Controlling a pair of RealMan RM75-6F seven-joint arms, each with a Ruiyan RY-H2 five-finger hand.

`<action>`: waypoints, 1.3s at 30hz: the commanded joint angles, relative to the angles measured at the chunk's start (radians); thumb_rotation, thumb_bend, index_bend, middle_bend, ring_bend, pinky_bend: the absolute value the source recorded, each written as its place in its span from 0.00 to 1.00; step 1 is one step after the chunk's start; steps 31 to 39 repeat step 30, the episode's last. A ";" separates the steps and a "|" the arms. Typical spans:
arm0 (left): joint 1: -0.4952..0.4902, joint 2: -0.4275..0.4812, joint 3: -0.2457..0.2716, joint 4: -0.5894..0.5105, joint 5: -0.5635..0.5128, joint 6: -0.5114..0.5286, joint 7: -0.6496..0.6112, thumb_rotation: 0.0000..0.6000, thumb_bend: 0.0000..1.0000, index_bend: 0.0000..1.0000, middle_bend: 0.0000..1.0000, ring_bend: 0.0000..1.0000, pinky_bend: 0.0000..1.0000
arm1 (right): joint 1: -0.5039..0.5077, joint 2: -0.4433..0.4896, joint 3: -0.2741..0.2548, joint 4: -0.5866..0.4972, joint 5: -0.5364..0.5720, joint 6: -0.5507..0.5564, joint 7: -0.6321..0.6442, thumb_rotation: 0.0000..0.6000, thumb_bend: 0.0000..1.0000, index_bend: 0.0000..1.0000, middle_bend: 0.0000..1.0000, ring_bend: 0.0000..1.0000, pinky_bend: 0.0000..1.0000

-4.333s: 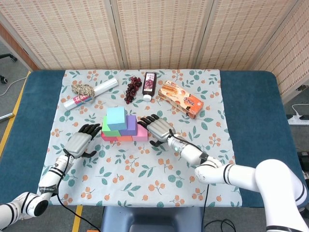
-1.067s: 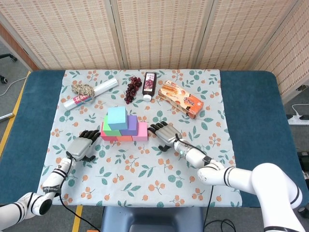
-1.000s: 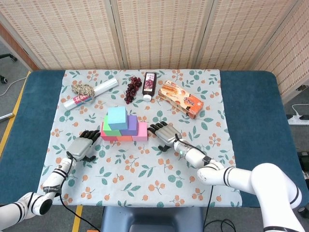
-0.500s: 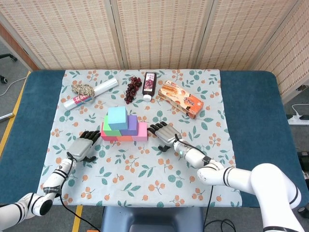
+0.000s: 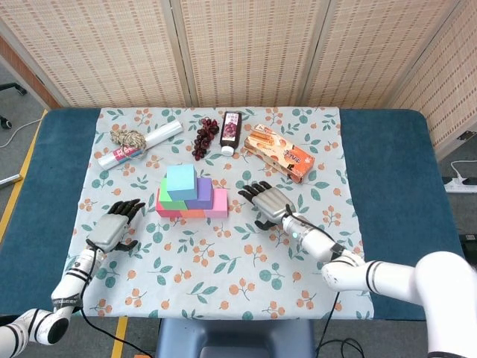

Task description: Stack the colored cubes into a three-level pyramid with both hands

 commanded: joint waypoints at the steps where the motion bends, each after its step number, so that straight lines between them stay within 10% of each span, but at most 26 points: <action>1: 0.089 0.077 0.001 -0.058 0.017 0.137 -0.034 1.00 0.30 0.02 0.00 0.00 0.00 | -0.132 0.156 -0.026 -0.173 -0.069 0.202 0.006 0.88 0.31 0.00 0.00 0.00 0.00; 9: 0.266 0.180 0.016 -0.109 0.018 0.376 -0.069 1.00 0.30 0.04 0.00 0.00 0.00 | -0.438 0.339 -0.120 -0.300 -0.296 0.616 0.112 0.98 0.30 0.00 0.00 0.00 0.00; 20: 0.449 0.146 0.075 -0.132 0.131 0.643 -0.027 1.00 0.31 0.04 0.00 0.00 0.00 | -0.789 0.296 -0.218 -0.112 -0.503 0.990 0.338 1.00 0.30 0.00 0.00 0.00 0.00; 39: 0.499 0.114 0.110 -0.161 0.214 0.685 0.066 1.00 0.31 0.04 0.00 0.00 0.00 | -0.927 0.254 -0.231 -0.048 -0.544 1.042 0.390 1.00 0.30 0.00 0.00 0.00 0.00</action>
